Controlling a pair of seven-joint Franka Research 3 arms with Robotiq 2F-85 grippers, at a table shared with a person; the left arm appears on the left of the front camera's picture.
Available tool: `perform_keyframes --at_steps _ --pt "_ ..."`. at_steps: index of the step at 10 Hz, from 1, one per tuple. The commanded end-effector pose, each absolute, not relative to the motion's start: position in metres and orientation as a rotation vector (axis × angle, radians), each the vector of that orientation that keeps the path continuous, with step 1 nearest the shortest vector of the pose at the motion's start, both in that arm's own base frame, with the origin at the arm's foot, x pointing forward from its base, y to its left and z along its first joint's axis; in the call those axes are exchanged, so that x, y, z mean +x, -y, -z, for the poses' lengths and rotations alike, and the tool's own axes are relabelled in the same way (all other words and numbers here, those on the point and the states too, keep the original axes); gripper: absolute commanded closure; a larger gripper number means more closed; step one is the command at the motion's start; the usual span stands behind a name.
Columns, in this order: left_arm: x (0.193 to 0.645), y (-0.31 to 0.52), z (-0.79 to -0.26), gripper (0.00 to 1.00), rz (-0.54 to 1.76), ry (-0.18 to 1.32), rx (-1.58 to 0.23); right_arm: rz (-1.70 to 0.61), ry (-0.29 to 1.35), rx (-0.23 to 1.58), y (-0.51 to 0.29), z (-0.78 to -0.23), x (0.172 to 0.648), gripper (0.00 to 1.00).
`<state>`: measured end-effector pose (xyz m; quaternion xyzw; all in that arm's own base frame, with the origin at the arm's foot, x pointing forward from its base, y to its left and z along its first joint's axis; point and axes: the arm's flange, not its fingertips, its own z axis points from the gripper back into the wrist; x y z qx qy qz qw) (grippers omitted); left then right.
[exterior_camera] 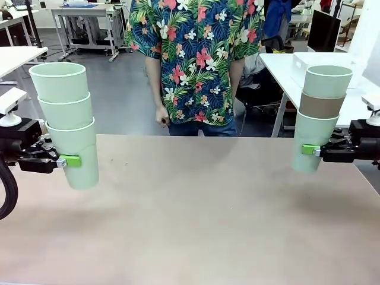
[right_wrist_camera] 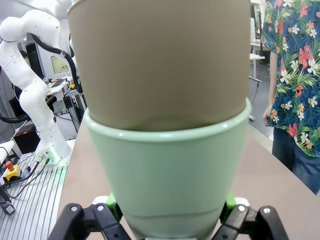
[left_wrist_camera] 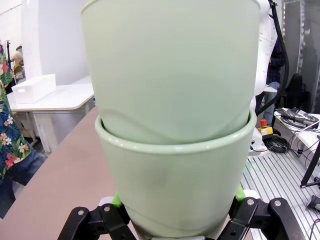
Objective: Stack the cups and store them in the basket.
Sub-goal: Place the stack of Reusable plastic cups into the Pantry Basket.
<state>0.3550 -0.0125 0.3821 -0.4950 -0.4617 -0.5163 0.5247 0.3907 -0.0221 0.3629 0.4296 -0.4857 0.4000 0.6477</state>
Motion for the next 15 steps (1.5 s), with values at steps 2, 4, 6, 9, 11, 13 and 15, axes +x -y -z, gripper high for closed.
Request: perform_keyframes --at_steps 2,4,6,9,11,13,15 --pt "0.354 0.014 -0.3872 0.14 1.233 1.099 -1.19 -0.914 1.113 0.972 0.022 -0.3662 0.3909 0.15" --pt "0.354 0.014 -0.3872 0.14 1.233 1.099 -1.19 -0.914 1.113 0.972 0.022 -0.3662 0.3909 0.15" --pt "0.354 0.014 -0.3872 0.14 1.233 1.099 -1.19 -0.914 1.113 0.972 0.022 -0.3662 0.3909 0.15" --pt "0.354 0.014 -0.3872 0.14 1.233 1.099 -1.19 -0.914 1.113 0.972 0.022 -0.3662 0.3909 0.15" --pt "0.354 0.014 -0.3872 0.14 1.233 1.099 -1.19 -0.914 1.113 0.972 0.022 -0.3662 0.3909 0.15" --pt "0.354 0.014 -0.3872 0.14 1.233 1.099 -1.19 -0.914 1.113 0.972 0.022 -0.3662 0.3909 0.15" --pt "0.354 0.014 -0.3872 0.14 1.233 1.099 -1.19 -0.914 1.113 0.972 0.022 -0.3662 0.3909 0.15"
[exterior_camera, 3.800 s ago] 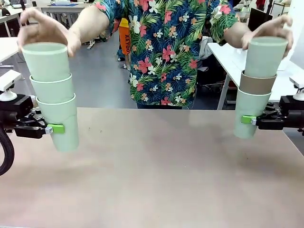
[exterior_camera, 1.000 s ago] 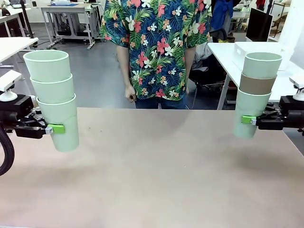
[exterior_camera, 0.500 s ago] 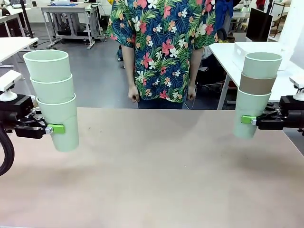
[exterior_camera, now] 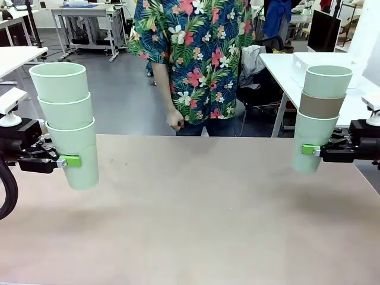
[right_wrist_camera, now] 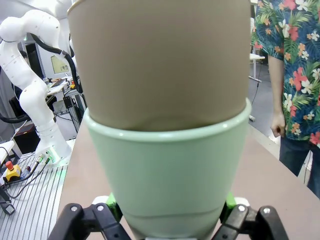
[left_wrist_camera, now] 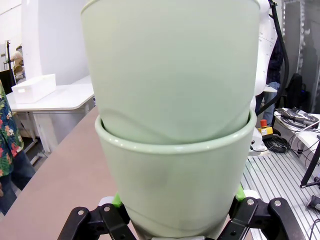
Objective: Stack the cups and store them in the basket.
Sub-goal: Place the stack of Reusable plastic cups into the Pantry Basket.
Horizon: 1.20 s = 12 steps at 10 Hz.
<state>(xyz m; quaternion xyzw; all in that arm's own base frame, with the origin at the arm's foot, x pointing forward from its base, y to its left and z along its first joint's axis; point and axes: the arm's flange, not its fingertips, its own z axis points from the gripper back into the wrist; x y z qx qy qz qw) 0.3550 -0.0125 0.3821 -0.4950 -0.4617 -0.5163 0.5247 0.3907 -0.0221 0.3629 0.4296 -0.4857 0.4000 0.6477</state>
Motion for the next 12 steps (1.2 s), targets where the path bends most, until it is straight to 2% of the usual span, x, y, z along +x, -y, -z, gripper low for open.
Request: perform_keyframes --at_steps 1,12 --pt "0.354 0.014 -0.3872 0.14 1.233 1.099 -1.19 -0.914 1.113 0.972 0.022 -0.3662 0.3909 0.15" --pt "0.354 0.014 -0.3872 0.14 1.233 1.099 -1.19 -0.914 1.113 0.972 0.022 -0.3662 0.3909 0.15"
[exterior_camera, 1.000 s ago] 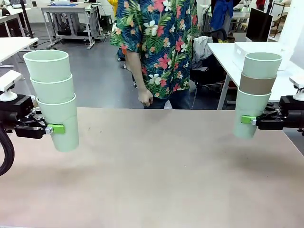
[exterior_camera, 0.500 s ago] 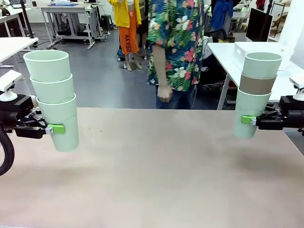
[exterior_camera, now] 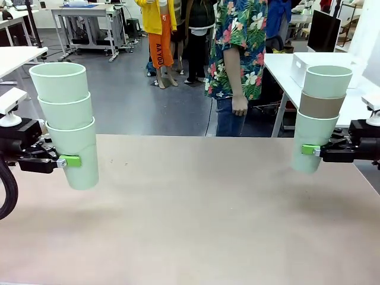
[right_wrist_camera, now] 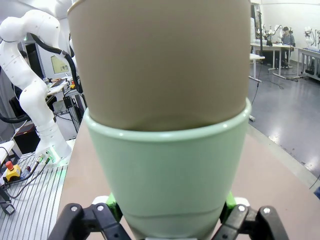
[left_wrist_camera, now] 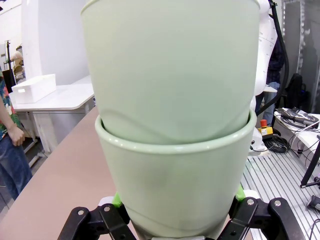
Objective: Stack the cups and store them in the basket.
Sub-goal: Place the stack of Reusable plastic cups into the Pantry Basket.
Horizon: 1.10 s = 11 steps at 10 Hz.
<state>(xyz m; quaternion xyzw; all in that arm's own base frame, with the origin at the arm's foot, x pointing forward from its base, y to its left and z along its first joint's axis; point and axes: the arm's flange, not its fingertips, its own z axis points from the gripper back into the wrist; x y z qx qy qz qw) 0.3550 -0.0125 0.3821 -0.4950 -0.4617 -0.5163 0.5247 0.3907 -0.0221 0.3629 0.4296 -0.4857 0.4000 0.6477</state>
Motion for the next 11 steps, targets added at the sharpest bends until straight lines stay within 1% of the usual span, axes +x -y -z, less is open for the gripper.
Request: perform_keyframes --at_steps 1,11 --pt "0.354 0.014 -0.3872 0.14 1.233 1.099 -1.19 -0.914 1.113 0.972 0.022 -0.3662 0.3909 0.15" --pt "0.354 0.014 -0.3872 0.14 1.233 1.099 -1.19 -0.914 1.113 0.972 0.022 -0.3662 0.3909 0.15"
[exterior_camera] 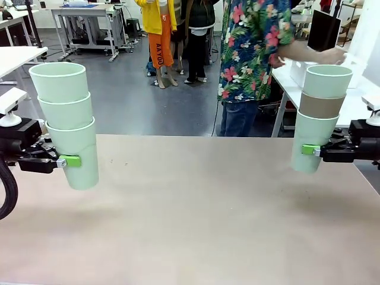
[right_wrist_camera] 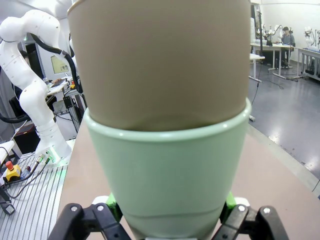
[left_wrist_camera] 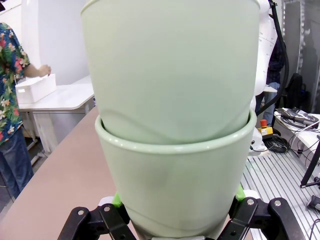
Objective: Stack the cups and store them in the basket.
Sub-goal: Place the stack of Reusable plastic cups into the Pantry Basket.
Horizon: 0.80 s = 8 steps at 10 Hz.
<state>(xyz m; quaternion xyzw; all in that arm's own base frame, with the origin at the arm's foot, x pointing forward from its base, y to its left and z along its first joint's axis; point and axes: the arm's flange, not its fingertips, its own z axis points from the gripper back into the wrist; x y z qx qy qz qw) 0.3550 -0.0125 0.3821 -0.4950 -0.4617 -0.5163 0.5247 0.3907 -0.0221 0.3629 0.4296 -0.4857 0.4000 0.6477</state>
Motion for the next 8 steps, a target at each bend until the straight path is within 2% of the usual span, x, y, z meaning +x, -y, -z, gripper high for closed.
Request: perform_keyframes --at_steps 1,8 --pt "0.354 0.014 -0.3872 0.14 1.233 1.099 -1.19 -0.914 1.113 0.972 0.022 -0.3662 0.3909 0.15" --pt "0.354 0.014 -0.3872 0.14 1.233 1.099 -1.19 -0.914 1.113 0.972 0.022 -0.3662 0.3909 0.15"
